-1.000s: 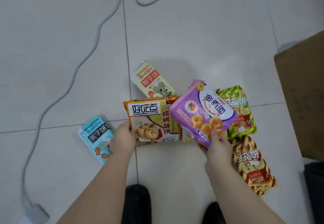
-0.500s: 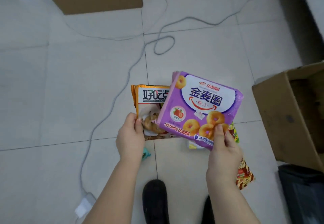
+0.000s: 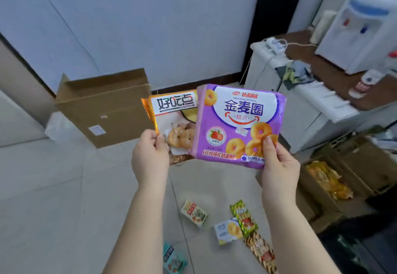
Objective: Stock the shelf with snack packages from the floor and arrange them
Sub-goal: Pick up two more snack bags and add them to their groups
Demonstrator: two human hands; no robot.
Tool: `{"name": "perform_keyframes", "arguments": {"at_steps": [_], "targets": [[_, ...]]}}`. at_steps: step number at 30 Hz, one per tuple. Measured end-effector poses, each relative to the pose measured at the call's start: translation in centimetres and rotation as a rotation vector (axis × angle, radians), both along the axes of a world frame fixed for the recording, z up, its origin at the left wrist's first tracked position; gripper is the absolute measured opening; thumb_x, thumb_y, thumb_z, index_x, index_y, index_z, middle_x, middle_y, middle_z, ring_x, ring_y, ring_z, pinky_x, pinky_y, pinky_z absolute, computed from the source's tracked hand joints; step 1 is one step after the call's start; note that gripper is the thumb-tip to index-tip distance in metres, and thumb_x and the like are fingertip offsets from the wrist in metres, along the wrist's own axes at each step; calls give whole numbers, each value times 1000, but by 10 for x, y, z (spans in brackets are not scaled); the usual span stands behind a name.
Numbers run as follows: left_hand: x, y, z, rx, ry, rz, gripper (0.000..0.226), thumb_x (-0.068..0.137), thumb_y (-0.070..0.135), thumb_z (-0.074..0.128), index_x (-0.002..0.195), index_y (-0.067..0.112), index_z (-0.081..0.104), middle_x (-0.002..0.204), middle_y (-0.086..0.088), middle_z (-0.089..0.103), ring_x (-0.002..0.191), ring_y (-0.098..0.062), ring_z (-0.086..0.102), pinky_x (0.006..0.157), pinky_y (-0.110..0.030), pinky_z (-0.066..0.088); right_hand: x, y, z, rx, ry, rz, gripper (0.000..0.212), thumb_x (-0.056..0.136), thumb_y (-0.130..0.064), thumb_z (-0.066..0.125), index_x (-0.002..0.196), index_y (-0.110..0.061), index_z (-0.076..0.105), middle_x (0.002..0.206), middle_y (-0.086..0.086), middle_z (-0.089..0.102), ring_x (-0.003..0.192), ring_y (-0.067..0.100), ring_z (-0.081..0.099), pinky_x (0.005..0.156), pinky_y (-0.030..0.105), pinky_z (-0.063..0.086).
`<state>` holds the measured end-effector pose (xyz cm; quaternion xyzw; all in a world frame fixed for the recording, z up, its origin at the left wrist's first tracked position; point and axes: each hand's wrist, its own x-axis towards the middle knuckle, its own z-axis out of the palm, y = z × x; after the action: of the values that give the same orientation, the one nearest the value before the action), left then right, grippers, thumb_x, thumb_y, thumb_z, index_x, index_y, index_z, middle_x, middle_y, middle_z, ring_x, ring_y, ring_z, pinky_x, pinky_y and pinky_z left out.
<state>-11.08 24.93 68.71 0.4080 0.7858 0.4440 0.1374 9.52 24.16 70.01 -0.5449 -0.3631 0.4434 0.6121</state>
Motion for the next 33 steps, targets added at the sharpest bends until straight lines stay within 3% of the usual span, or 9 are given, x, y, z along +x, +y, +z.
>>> {"name": "perform_keyframes", "arguments": {"at_steps": [4, 7, 10, 14, 20, 26, 30, 33], "targets": [[28, 2, 93, 122, 8, -87, 12, 90, 16, 48, 78, 14, 50, 87, -14, 71, 86, -36, 61, 63, -34, 37, 41, -12, 92, 134, 33, -160, 23, 90, -29, 55, 72, -24, 69, 62, -17, 72, 66, 3, 63, 69, 26, 54], [60, -1, 152, 194, 14, -135, 12, 90, 16, 48, 83, 10, 55, 87, -15, 71, 86, -36, 61, 65, -35, 38, 76, -35, 149, 201, 80, -273, 21, 89, -32, 56, 72, -29, 68, 68, -14, 72, 76, 9, 65, 72, 31, 54], [102, -7, 203, 262, 33, -208, 14, 91, 17, 47, 83, 9, 55, 86, -16, 70, 84, -37, 61, 63, -35, 38, 120, -64, 195, 275, 76, -368, 16, 88, -34, 55, 77, -31, 66, 77, -11, 71, 75, 5, 68, 66, 24, 54], [166, -22, 253, 346, 20, -294, 19, 92, 15, 48, 98, 0, 59, 101, -22, 69, 94, -40, 60, 67, -35, 37, 186, -106, 238, 367, 64, -478, 15, 88, -37, 54, 79, -31, 65, 62, -21, 71, 62, -4, 68, 50, 12, 52], [271, -54, 288, 409, -56, -453, 18, 90, 16, 50, 90, 1, 60, 92, -22, 70, 84, -39, 60, 64, -34, 38, 279, -175, 276, 439, 4, -687, 20, 88, -35, 55, 80, -25, 70, 77, -7, 73, 78, 15, 69, 69, 31, 54], [363, -92, 303, 442, -141, -575, 14, 91, 13, 49, 83, 4, 56, 89, -20, 67, 85, -38, 58, 65, -34, 38, 360, -234, 298, 466, -60, -848, 21, 88, -34, 55, 81, -24, 71, 69, -11, 74, 76, 12, 69, 64, 25, 54], [401, -94, 314, 440, -180, -616, 13, 92, 14, 48, 85, 6, 55, 82, -8, 57, 77, -31, 51, 63, -32, 34, 397, -250, 308, 474, -108, -942, 23, 88, -35, 56, 73, -26, 72, 68, -15, 74, 75, 10, 68, 63, 18, 55], [416, -82, 326, 461, -175, -634, 13, 92, 16, 48, 88, 7, 57, 82, -6, 57, 76, -29, 51, 64, -32, 35, 416, -247, 315, 479, -131, -985, 26, 87, -38, 57, 69, -27, 72, 68, -15, 74, 79, 13, 69, 70, 28, 54]]}}
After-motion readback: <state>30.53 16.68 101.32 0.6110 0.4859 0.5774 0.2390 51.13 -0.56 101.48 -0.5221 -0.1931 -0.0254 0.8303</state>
